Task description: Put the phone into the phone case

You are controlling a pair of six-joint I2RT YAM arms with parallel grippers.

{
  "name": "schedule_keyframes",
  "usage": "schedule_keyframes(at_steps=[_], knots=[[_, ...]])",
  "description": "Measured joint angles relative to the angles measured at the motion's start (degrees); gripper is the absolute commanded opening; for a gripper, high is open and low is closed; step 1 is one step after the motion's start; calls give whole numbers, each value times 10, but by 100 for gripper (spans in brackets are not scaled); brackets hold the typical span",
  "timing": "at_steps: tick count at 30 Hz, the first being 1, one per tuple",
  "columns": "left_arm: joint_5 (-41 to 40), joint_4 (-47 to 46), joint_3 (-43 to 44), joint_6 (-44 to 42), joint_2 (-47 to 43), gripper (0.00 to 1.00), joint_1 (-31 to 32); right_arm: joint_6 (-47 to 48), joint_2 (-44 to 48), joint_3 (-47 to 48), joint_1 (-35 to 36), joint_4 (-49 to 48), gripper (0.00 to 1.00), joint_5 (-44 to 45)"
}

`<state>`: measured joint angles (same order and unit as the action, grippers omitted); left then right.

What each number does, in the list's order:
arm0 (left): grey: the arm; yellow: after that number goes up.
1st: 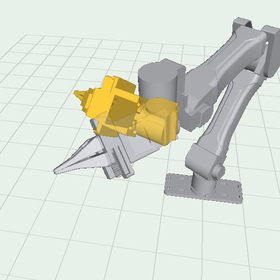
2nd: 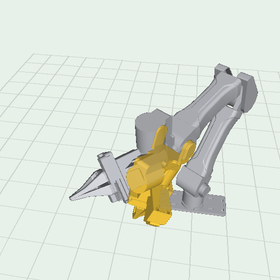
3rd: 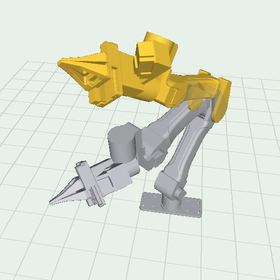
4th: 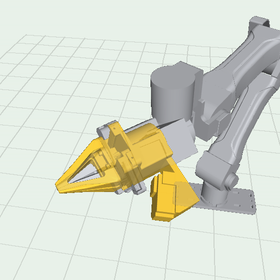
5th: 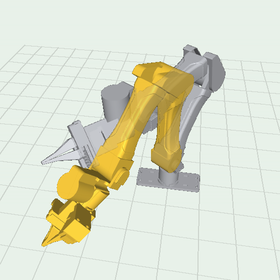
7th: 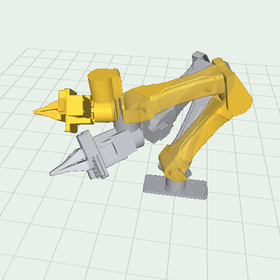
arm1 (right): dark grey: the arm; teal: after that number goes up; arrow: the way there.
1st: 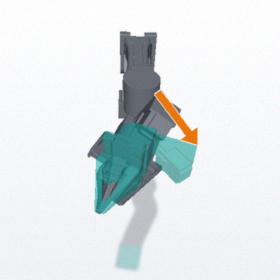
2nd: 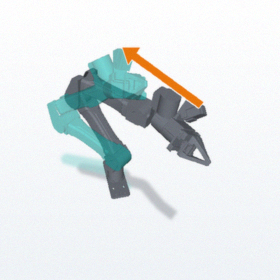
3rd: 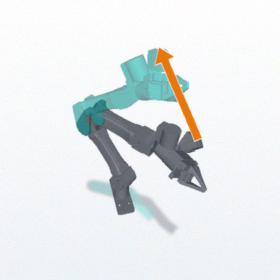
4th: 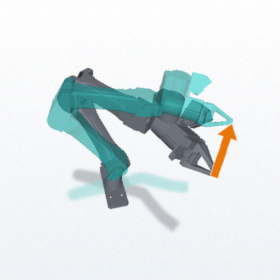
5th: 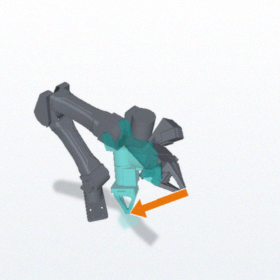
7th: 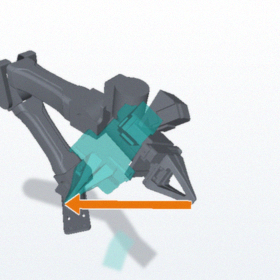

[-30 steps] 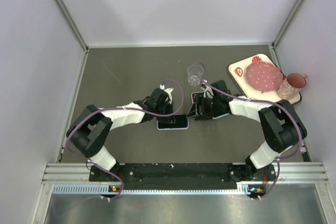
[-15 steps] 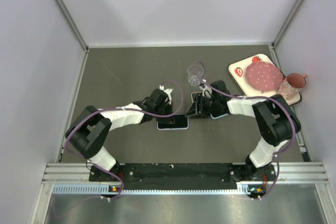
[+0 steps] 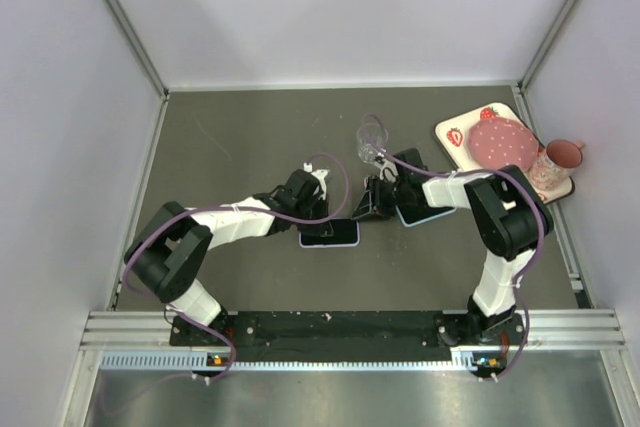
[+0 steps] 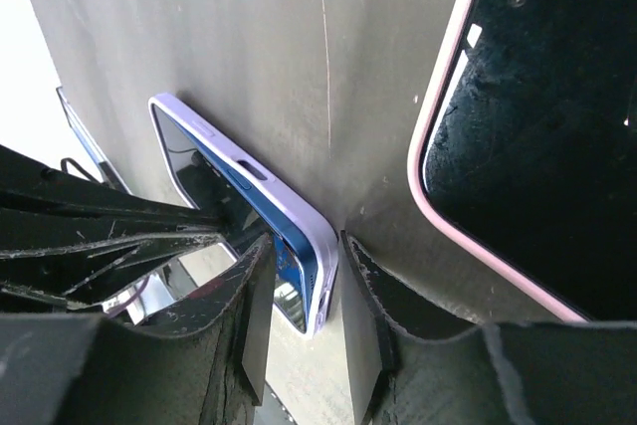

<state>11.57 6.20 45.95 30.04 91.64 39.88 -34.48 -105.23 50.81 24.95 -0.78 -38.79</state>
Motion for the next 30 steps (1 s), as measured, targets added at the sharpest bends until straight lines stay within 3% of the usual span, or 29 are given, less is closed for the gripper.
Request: schedule_keyframes(at_steps=[9, 19, 30], knots=[[0, 1, 1, -1, 0, 0, 0, 14, -10, 18, 0, 31, 31, -3], [0, 14, 10, -3, 5, 0, 0, 30, -12, 27, 4, 53, 19, 8], [-10, 32, 17, -14, 6, 0, 0, 55, -23, 89, 32, 154, 16, 79]])
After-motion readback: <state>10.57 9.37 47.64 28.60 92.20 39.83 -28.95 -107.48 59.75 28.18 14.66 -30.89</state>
